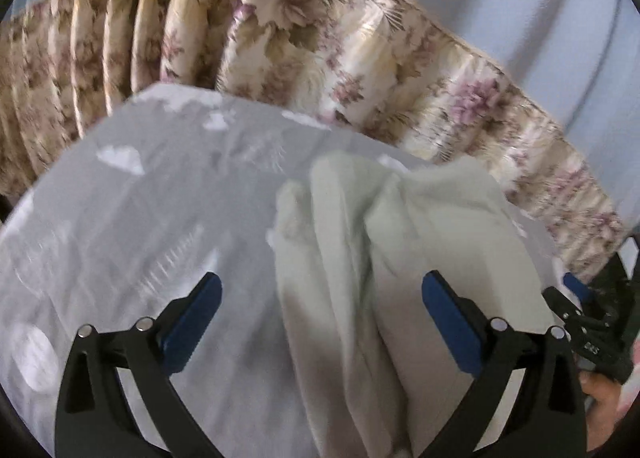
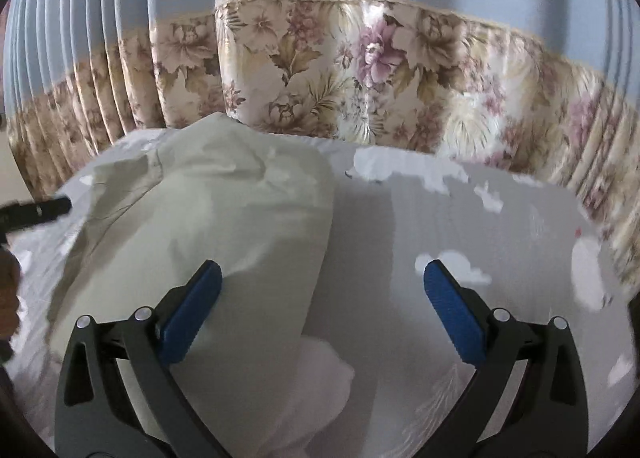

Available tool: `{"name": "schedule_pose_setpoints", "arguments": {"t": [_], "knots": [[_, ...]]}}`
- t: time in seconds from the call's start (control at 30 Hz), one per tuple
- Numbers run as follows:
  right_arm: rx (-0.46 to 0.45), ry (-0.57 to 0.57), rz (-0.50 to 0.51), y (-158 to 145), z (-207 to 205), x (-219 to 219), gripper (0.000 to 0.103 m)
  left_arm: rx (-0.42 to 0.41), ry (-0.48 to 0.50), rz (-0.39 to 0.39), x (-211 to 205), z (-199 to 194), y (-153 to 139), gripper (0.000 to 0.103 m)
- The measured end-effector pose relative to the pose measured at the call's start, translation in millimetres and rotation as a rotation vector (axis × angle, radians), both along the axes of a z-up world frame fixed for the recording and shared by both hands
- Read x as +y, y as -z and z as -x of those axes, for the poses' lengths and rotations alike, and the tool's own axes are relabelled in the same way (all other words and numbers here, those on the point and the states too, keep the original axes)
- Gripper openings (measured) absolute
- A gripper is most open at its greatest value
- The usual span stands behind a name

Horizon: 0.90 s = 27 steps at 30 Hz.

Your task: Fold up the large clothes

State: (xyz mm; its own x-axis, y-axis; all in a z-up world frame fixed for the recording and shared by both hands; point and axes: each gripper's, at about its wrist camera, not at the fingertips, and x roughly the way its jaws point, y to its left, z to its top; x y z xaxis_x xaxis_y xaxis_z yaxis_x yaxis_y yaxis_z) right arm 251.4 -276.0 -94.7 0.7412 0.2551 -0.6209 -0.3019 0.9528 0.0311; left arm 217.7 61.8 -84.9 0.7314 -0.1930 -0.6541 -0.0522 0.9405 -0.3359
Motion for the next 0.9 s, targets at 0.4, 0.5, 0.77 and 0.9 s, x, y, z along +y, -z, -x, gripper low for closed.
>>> {"name": "schedule_pose_setpoints", "arguments": {"t": [0.4, 0.5, 0.77, 0.9], "knots": [[0.039, 0.030, -0.145, 15, 3, -7, 0.100, 0.081, 0.013, -0.077, -45, -7, 41, 0.100], [0.034, 0.012, -0.183, 13, 8, -7, 0.100, 0.087, 0.018, -0.028, -42, -4, 43, 0.100], [0.076, -0.051, -0.179, 19, 6, 10, 0.100, 0.033, 0.060, -0.029, -51, -1, 37, 0.099], [0.093, -0.092, -0.183, 20, 6, 18, 0.085, 0.049, 0.065, -0.024, -53, -7, 41, 0.099]]}}
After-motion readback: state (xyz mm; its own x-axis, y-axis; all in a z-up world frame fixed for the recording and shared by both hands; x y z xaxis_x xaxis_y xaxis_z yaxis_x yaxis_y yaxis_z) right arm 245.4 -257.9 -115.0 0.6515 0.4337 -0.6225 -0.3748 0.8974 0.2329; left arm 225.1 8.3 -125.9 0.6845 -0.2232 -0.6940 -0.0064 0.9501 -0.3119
